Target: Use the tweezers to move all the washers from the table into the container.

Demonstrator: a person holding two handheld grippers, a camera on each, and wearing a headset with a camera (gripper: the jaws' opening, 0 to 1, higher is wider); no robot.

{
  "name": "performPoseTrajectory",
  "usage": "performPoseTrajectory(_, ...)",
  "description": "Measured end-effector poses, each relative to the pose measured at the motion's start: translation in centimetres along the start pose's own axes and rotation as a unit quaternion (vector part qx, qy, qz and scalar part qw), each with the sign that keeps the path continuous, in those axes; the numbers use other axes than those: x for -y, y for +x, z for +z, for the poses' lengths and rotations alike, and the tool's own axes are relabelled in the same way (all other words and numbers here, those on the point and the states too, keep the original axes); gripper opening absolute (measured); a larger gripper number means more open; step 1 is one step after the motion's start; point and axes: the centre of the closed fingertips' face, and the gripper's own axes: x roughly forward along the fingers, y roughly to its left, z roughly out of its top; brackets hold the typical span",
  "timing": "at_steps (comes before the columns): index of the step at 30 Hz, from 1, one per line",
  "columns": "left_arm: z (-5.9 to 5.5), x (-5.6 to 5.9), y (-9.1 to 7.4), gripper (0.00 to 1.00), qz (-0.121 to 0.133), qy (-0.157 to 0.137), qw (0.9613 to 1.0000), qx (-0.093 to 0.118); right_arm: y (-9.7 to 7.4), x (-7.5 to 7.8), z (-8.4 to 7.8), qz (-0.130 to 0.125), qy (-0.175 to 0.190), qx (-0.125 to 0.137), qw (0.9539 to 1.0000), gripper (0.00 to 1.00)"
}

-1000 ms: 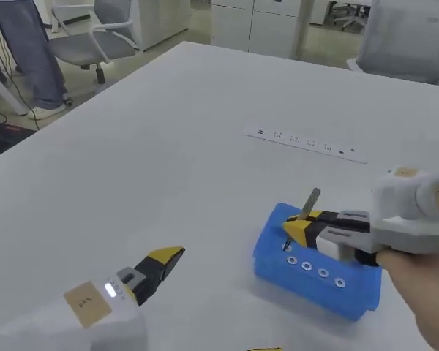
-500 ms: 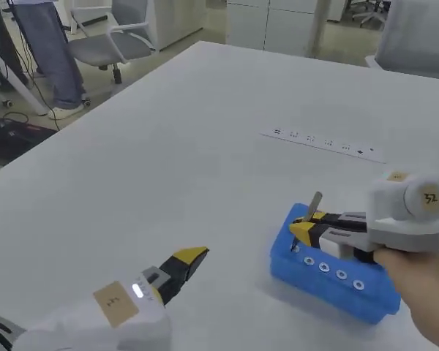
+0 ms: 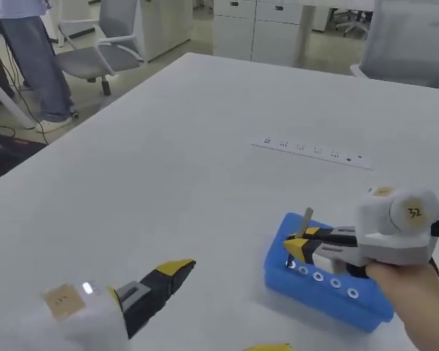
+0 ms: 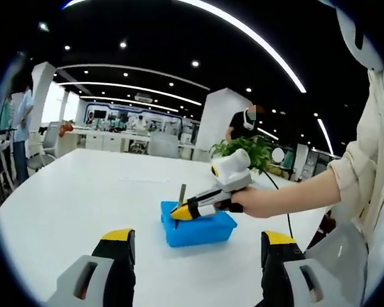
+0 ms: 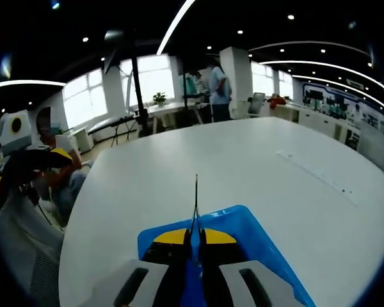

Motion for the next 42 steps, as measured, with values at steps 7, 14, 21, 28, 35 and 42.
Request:
performPoseTrajectory(7, 1.9, -1.3, -0.7, 0.66, -0.041, 0.017, 0.9990, -0.008, -1.9, -1.8, 2.3, 0.008, -0.021, 0.037, 0.9990, 0.04)
performPoseTrajectory(14, 3.1, 0.8, 0.1, 0.50, -0.129, -0.008, 0.9916, -0.008, -4.7, -4.8, 4.4, 0.018, -0.043, 0.077, 0.9960, 0.04)
performPoseTrajectory(21, 3.4, 2.6, 1.1, 0.44, -0.181, 0.008, 0.9833, -0.019, -7.1, -8.4, 4.3, 0.031, -0.053, 0.090, 0.9941, 0.04)
performPoseTrajectory(28, 3.5, 5.0, 1.5, 0.35, -0.244, 0.039, 0.9683, -0.038, -8.6, -12.3, 2.8, 0.070, -0.061, 0.075, 0.9929, 0.03)
performPoseTrajectory(35, 3.1, 7.7, 1.3, 0.24, -0.302, 0.073, 0.9483, -0.063, -9.7, -15.2, 0.9, 0.092, -0.079, 0.047, 0.9915, 0.04)
performPoseTrajectory(42, 1.6, 10.1, 1.2, 0.12, -0.360, 0.141, 0.9171, -0.097, -10.1, -16.9, -1.8, 0.108, -0.103, 0.003, 0.9888, 0.04)
